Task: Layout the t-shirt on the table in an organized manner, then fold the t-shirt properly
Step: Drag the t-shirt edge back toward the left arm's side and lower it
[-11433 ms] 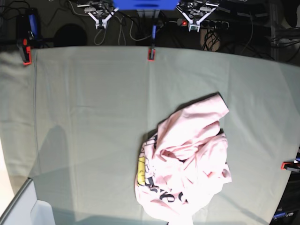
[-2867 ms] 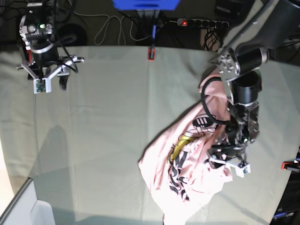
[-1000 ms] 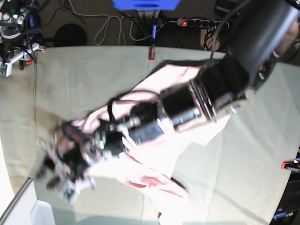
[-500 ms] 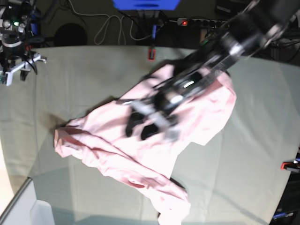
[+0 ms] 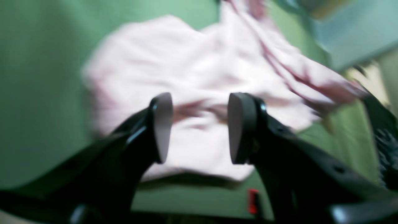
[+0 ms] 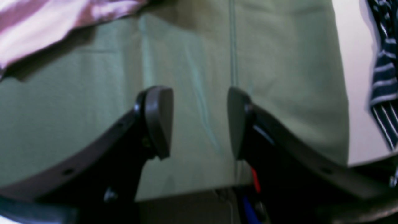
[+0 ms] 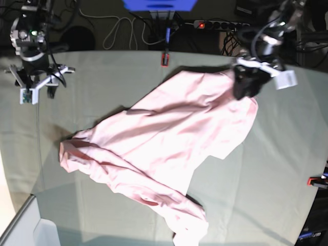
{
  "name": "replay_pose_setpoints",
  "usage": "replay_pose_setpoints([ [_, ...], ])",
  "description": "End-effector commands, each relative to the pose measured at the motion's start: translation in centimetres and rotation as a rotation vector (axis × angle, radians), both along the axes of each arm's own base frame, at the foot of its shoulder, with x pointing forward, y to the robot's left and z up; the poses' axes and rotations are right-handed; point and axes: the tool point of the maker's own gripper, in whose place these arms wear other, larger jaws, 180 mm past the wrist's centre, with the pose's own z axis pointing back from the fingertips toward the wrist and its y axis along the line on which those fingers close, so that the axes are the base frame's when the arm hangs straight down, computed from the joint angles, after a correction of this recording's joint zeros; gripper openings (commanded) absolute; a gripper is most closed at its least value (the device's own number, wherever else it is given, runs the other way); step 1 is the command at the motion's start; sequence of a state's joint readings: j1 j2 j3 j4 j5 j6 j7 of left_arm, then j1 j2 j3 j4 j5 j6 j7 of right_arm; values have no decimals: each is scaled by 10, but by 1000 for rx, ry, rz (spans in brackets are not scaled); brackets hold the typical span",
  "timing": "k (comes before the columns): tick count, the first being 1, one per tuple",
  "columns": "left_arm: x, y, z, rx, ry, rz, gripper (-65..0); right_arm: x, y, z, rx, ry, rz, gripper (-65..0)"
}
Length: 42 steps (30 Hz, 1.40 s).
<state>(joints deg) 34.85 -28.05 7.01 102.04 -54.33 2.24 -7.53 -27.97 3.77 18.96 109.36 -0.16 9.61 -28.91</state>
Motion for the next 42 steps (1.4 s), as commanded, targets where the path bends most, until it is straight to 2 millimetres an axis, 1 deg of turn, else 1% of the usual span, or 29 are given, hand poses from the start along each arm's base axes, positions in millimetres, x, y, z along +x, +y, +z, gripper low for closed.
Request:
replay_pose_setpoints([
  [1,-1,3,8,-12,-28,24,-366,5,0,9,-14,-32,10,-359],
  [2,-1,13,8,-3,-30,58,-366,5,1,8,-12,-32,11,-359],
  [3,-2,20,4,4,-20,86,-366,4,2,8,-9,-32,9,-359],
  [4,-5,28,-6,13,1,112,-366,4,2,8,-9,-32,9,-359],
  [6,-11,33,-22,21,40,133,-366,5,3,8,-7,-32,13,-359],
  [8,-8,31,-31,14,53,139,-366,5,6,7,-3,-30,22,-359],
  [10,-12,31,-51,18,98,150,-366,5,5,7,-5,-30,19,-359],
  [12,-17,28,-68,14,136,158,-366,5,5,7,-6,-30,20,-359],
  [13,-18,25,-73,9,146,157,-366,4,4,7,-8,-29,17,-359],
  [19,-12,-6,-89,-16,175,86,-371,1,4,6,-7,-21,15,-359],
  [20,-12,-7,-92,-12,181,78,-397,1,3,6,-8,-21,14,-359],
  [21,-11,-6,-94,-7,183,77,-448,1,3,6,-9,-20,14,-359],
  [22,-10,-2,-97,1,189,84,-526,1,3,6,-9,-20,14,-359],
  [23,-9,1,-101,9,196,90,-618,1,2,6,-10,-20,15,-359],
  [24,-6,9,-104,17,199,106,-650,1,2,6,-10,-20,15,-359],
  [25,-3,19,-105,30,198,126,-650,1,2,6,-10,-20,15,-359],
  [26,0,31,-103,47,191,143,-630,1,2,6,-10,-20,15,-359],
  [27,4,39,-98,55,177,157,-647,1,2,6,-10,-21,16,-359],
  [28,11,44,-88,60,146,162,-650,1,2,7,-11,-23,16,-359],
  [29,20,49,-72,64,103,161,-650,2,2,7,-12,-23,17,-359],
  [30,24,57,-57,75,67,166,-648,2,2,7,-12,-23,17,-359],
  [31,30,68,-40,90,26,176,-648,2,1,7,-16,-23,19,-359],
  [33,45,88,1,112,-77,206,-648,2,0,8,-20,-24,22,-359],
  [34,51,98,16,127,-115,222,-648,3,0,9,-20,-27,22,-359],
  [36,61,119,27,152,-113,247,-646,5,0,10,-23,-32,23,-359],
  [37,73,128,35,152,-113,253,-645,5,0,10,-23,-32,23,-359],
  [38,84,134,37,144,-93,255,-645,6,1,10,-22,-33,26,-359],
  [40,96,148,29,124,-14,258,-645,7,3,11,-20,-37,31,-359],
  [42,110,153,21,92,62,243,-645,15,9,13,-10,-51,44,-356],
])
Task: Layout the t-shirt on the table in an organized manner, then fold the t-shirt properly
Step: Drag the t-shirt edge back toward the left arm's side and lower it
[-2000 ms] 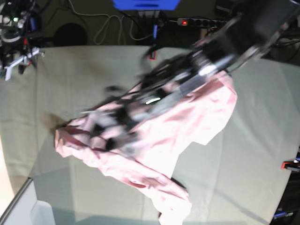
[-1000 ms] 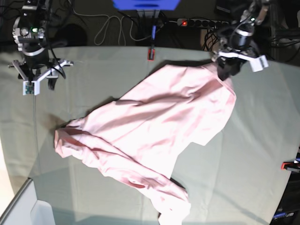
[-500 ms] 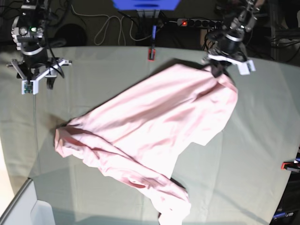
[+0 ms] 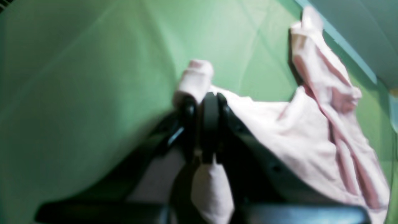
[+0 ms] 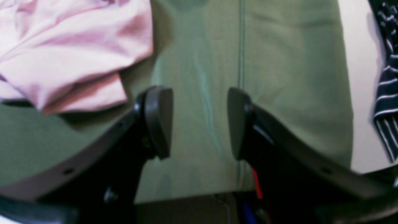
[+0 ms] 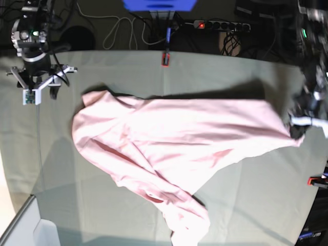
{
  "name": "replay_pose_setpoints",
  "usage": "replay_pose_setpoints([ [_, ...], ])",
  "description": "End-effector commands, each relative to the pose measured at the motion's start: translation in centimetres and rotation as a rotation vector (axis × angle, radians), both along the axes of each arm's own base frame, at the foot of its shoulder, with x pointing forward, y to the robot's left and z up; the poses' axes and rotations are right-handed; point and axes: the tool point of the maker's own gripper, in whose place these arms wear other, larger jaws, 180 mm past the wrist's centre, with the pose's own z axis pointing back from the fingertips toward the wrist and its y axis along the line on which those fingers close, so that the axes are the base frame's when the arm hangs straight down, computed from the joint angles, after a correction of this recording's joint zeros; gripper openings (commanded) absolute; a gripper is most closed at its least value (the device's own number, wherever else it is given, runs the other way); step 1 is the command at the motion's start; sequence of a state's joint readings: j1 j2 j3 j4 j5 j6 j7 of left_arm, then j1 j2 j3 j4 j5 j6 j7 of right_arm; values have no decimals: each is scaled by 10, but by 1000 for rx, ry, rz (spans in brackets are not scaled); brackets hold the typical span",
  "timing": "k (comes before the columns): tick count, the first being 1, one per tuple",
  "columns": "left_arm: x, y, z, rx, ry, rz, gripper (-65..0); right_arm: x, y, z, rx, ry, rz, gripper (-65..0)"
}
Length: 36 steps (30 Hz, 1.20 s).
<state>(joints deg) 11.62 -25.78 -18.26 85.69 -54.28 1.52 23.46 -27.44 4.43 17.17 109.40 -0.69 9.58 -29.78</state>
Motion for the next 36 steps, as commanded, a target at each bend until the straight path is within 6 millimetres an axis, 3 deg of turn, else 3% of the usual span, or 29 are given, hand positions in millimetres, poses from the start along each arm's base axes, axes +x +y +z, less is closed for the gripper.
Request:
replay_pose_setpoints([
  [1,9,12,9,3,-11,13,-645,12,6,13,0,-59,24,-355],
  [4,10,10,-14,-94,99,8,-644,14,25,9,27,-53,67,-320],
  [9,-8,13,-29,-201,173,53,-644,18,46,5,57,-49,114,-239],
  [13,-39,15,-44,-266,226,97,-609,20,54,5,68,-53,131,-227],
  [16,-58,9,-55,-312,263,115,-503,30,58,9,74,-69,141,-227],
  [22,-78,16,-64,-316,298,151,-184,36,58,9,74,-45,133,-228],
  [28,-73,26,-48,-271,278,135,-212,36,58,9,74,-45,133,-228],
  [36,-101,-13,-90,-296,378,152,-214,36,58,9,74,-43,133,-228],
])
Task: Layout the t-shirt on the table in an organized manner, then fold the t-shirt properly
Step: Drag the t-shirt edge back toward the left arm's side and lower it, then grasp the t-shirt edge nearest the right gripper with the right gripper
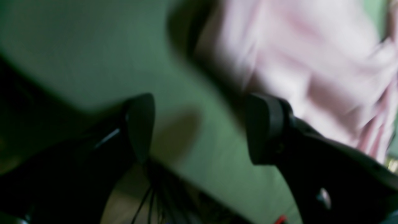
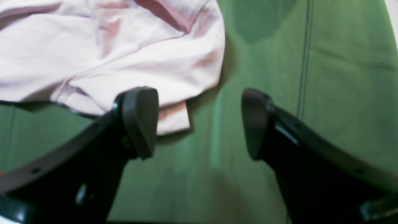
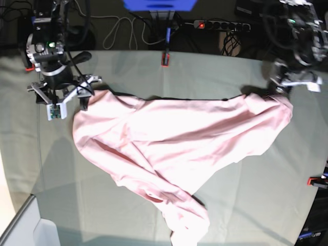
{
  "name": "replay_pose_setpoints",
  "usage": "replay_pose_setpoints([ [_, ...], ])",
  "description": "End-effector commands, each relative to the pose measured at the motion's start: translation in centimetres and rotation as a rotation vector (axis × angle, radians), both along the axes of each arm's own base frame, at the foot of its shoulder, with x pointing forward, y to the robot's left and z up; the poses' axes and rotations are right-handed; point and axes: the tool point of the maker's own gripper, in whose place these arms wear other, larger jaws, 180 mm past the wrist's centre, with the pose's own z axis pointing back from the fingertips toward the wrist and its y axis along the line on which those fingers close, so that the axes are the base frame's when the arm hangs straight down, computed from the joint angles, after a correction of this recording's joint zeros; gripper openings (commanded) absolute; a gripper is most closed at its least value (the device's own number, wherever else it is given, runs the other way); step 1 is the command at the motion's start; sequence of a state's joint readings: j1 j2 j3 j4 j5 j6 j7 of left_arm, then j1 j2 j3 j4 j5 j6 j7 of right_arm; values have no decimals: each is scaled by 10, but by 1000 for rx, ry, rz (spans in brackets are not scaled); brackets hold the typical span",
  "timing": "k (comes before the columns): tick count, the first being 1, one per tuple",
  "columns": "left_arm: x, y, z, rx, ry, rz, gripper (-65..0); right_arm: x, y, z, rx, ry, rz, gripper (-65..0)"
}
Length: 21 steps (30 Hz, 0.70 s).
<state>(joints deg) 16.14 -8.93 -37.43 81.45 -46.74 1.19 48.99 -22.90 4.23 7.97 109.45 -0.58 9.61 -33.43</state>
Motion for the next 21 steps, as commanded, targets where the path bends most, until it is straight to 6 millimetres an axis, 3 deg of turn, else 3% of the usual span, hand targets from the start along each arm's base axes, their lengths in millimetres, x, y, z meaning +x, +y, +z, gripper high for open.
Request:
replay_pose_setpoints([
  [1,14,8,13,44,-36,-9,-215,5,-1,9,-3,-38,2,-228],
  [10,19,11,12,101,-17,-20,-218,5,-5,9,-11,-37,-1,-228],
  [12,24,12,14,106,-25,-21,-257,5,-5,9,-12,-37,-3,-228],
  [16,39,17,23,134,-91,13,-397,5,-5,10,-11,-38,-1,-228],
  [21,50,20,30,160,-136,33,-405,5,-5,10,-12,-39,-3,-228],
])
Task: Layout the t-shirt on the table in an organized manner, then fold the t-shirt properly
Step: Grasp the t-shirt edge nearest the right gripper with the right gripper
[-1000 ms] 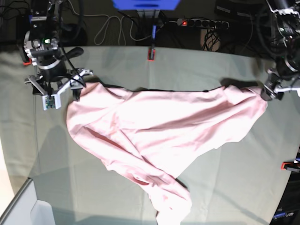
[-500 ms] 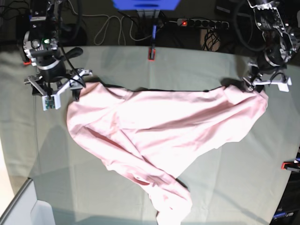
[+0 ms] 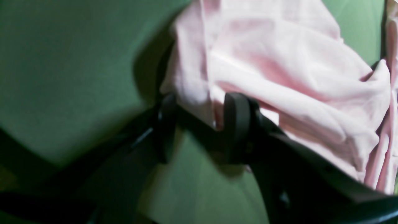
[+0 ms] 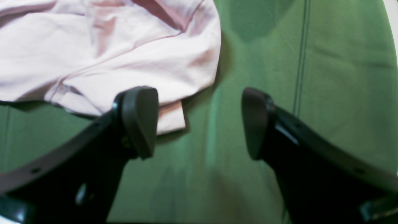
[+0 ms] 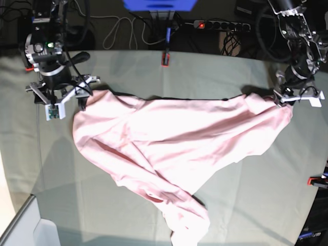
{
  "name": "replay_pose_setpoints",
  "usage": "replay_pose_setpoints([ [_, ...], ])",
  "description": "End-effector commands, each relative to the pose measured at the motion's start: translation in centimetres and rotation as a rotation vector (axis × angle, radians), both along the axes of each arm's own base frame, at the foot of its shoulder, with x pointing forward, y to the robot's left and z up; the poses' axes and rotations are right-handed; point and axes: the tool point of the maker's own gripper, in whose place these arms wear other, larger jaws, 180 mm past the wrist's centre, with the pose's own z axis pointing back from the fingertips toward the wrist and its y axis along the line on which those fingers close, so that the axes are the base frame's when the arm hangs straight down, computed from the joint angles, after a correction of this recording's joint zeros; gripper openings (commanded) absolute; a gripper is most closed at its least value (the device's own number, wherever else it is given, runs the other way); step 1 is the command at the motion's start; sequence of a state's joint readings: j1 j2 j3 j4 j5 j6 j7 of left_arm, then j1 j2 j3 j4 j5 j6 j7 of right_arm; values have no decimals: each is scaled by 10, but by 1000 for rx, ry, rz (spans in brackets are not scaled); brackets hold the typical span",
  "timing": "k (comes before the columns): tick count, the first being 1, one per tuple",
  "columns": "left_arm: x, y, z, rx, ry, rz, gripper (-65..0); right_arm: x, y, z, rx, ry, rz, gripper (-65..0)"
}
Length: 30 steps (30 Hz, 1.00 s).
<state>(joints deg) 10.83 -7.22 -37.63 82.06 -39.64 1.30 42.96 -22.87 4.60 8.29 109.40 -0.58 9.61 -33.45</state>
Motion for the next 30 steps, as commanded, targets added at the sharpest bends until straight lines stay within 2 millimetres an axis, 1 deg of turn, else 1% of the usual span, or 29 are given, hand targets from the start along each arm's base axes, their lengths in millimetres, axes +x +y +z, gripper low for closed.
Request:
replay_pose_setpoints([
  [1,8,5,10,21,-37,0,-406,5,-2,9,-4,-39,0,-228],
  [3,8,6,10,26,-34,-1,-406,5,-2,9,-4,-39,0,-228],
  [8,-1,4,-11,-14,19,14,-412,5,-2,9,-4,-39,0,-228],
  [9,-3,4,-14,-19,24,18,-432,5,-2,9,-4,-39,0,-228],
  [10,-5,3,-17,-27,30,23,-473,5,-2,9,-4,-39,0,-228],
  [11,-6,4,-18,-27,32,25,-524,5,-2,9,-4,-39,0,-228],
  [13,-7,4,-18,-26,34,25,-650,5,-2,9,-4,-39,0,-228],
  [16,-8,6,-17,-29,36,30,-636,6,-2,10,-4,-42,0,-228],
  [17,-8,9,-14,-24,28,36,-650,6,-2,10,-3,-43,1,-228],
  [18,-9,14,-9,-13,16,49,-650,6,-2,11,-3,-46,1,-228],
  [19,-16,20,-5,3,14,58,-650,7,-2,11,-3,-48,1,-228],
  [20,-19,24,3,25,2,60,-650,7,-2,11,-5,-48,2,-228],
  [22,-18,29,19,64,-29,53,-650,9,-2,12,-5,-54,2,-227],
  [25,-18,41,43,119,-75,61,-650,19,-3,19,-8,-76,2,-223],
  [27,-18,47,53,142,-90,67,-650,25,-4,21,-20,-86,16,-223],
  [29,-18,55,60,162,-102,81,-650,36,1,13,-10,-75,31,-223],
  [30,-19,58,61,166,-106,91,-650,42,0,7,-6,-64,28,-223],
])
